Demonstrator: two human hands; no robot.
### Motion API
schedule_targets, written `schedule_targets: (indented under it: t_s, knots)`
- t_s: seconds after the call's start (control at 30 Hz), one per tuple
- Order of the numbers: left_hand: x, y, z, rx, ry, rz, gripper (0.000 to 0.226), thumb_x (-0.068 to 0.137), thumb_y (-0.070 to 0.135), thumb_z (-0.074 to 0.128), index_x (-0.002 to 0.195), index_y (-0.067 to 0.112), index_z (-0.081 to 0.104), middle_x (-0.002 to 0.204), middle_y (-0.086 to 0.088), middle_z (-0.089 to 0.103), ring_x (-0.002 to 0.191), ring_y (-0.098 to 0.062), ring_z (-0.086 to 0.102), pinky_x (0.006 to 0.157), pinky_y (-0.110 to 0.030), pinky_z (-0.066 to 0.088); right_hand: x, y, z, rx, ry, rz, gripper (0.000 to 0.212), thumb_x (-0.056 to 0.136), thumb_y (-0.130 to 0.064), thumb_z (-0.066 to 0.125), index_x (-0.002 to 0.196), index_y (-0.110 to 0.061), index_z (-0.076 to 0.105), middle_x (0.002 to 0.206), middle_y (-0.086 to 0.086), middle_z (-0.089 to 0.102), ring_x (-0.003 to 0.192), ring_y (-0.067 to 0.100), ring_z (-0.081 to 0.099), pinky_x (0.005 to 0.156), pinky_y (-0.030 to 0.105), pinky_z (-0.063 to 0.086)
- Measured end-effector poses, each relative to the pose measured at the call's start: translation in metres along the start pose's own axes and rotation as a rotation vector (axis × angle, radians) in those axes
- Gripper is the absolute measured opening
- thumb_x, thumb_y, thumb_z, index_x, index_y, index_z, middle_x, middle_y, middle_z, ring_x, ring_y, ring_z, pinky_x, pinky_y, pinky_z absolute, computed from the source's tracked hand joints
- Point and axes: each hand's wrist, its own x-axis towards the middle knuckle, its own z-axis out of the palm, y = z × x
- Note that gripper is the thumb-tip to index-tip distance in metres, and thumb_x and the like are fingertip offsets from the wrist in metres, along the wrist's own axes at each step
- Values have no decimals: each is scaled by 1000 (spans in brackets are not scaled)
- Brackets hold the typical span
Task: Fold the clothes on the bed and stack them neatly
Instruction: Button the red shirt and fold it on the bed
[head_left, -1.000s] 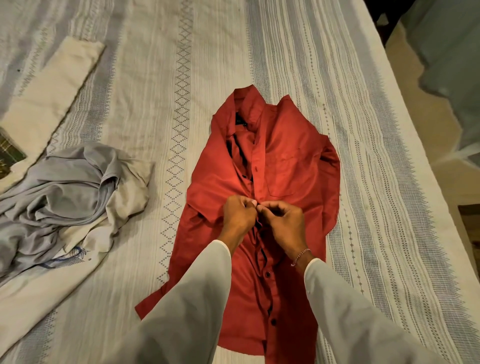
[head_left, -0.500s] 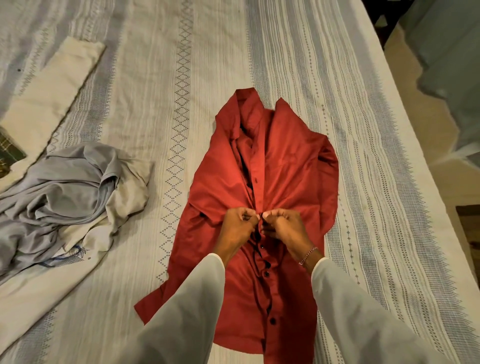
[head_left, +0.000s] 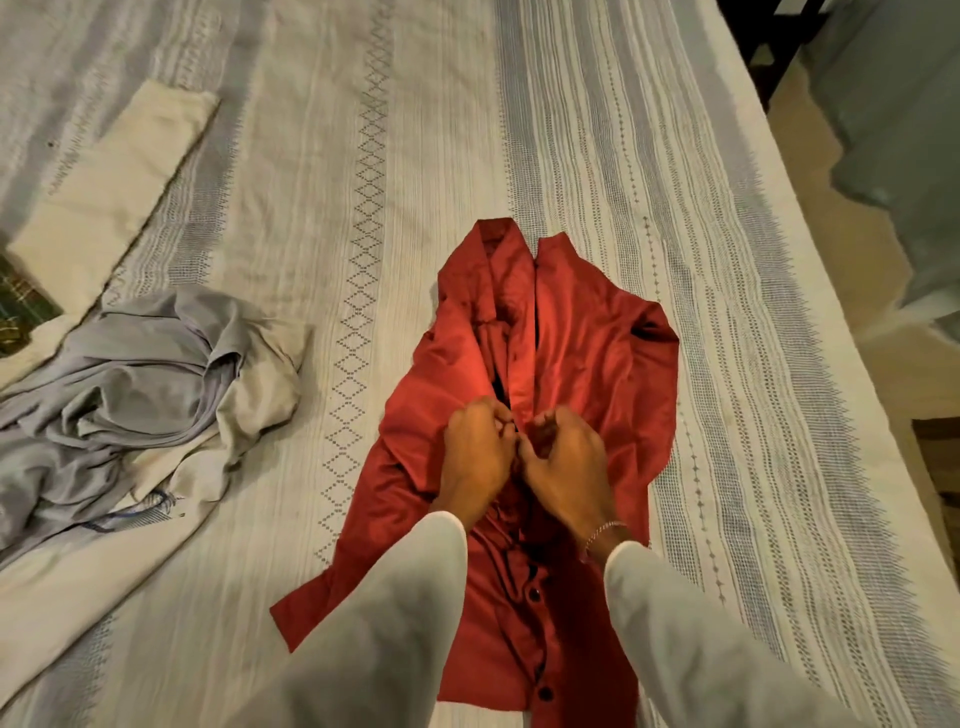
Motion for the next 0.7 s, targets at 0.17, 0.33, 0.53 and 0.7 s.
schedule_targets:
  t_s: [0.17, 0.33, 0.53, 0.7]
  knots:
    - [10, -11, 1, 238, 17, 26, 17, 88, 22, 70, 95, 7, 69, 96, -15, 71, 92, -37, 66, 78, -44, 53, 24, -3, 17, -84, -44, 1, 32, 76, -18, 78, 103, -7, 64, 103, 12, 66, 96, 31, 63, 86, 39, 51]
    - [8, -15, 4, 250, 38, -54, 22, 88, 32, 73, 95, 11, 74, 100, -14, 72, 95, -38, 68, 81, -43, 56, 30, -3, 18, -179, -4, 22, 14, 83, -18, 66, 90, -12, 76, 92, 11, 75, 90, 35, 69, 74, 40, 53]
    - [8, -11, 10, 256, 64, -69, 22, 93, 31, 69, 94, 9, 76, 100, -16, 73, 96, -38, 69, 81, -42, 55, 32, 8, 19, -156, -31, 22, 14, 84, -19, 65, 88, -13, 76, 88, 10, 76, 88, 35, 70, 71, 39, 54]
    - [8, -16, 15, 79, 95, -81, 10, 85, 23, 74, 78, 16, 72, 82, -6, 74, 80, -30, 71, 74, -40, 57, 32, 11, 19, -108, -18, 51, 12, 82, -21, 67, 79, -13, 76, 80, 9, 75, 82, 34, 69, 69, 37, 53]
